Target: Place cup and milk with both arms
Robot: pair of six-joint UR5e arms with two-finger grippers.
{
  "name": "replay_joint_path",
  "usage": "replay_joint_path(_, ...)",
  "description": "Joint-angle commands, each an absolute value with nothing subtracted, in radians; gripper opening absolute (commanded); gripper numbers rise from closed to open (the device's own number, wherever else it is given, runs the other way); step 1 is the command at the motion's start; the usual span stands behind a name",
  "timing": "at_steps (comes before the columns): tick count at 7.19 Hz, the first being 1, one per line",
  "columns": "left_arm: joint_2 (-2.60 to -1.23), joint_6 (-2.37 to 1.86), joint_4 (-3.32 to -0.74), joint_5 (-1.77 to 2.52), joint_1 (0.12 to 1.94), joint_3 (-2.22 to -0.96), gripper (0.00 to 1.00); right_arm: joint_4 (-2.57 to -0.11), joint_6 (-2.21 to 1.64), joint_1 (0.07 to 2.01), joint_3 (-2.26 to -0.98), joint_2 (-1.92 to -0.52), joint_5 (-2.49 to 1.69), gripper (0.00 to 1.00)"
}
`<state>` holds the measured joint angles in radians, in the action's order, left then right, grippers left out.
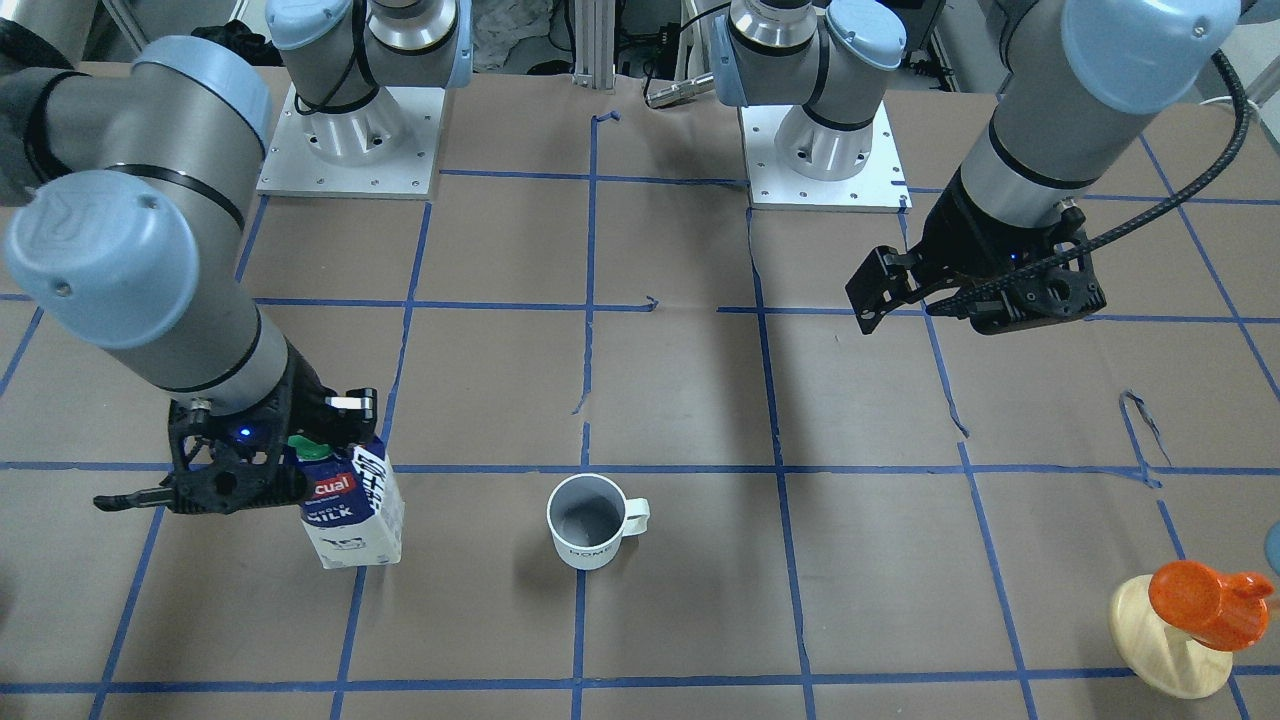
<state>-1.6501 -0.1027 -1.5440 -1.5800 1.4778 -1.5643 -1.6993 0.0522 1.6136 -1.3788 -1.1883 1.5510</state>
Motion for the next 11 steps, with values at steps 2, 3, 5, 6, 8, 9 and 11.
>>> replay_joint_path(2, -1.651, -0.095, -1.539, -1.583, 1.476, -1.563, 1.0, -1.805, -0.193, 1.759, -1.373, -1.12, 1.534, 0.2)
replay_joint_path(3, -1.651, -0.095, -1.536, -1.582, 1.476, -1.563, 1.0, -1.812, -0.201, 1.763, -1.371, -1.109, 1.525, 0.21)
replay_joint_path(5, -1.651, -0.104, -1.536, -1.582, 1.477, -1.565, 1.0, -1.841, -0.23, 1.769, -1.373, -1.097, 1.496, 0.25)
replay_joint_path(6, -1.643, -0.115, -1.536, -1.58, 1.488, -1.566, 1.0, -1.842, -0.23, 1.778, -1.374, -1.095, 1.497, 0.29)
replay_joint_path(8, -1.649, -0.098, -1.513, -1.583, 1.477, -1.565, 1.0, -1.842, -0.226, 1.778, -1.377, -1.094, 1.499, 0.63)
replay_joint_path(9, -1.646, -0.098, -1.513, -1.575, 1.477, -1.565, 1.0, -1.842, -0.221, 1.776, -1.374, -1.094, 1.505, 0.88)
replay_joint_path(11, -1.646, -0.112, -1.517, -1.572, 1.477, -1.556, 1.0, -1.807, -0.209, 1.766, -1.367, -1.129, 1.517, 1.0)
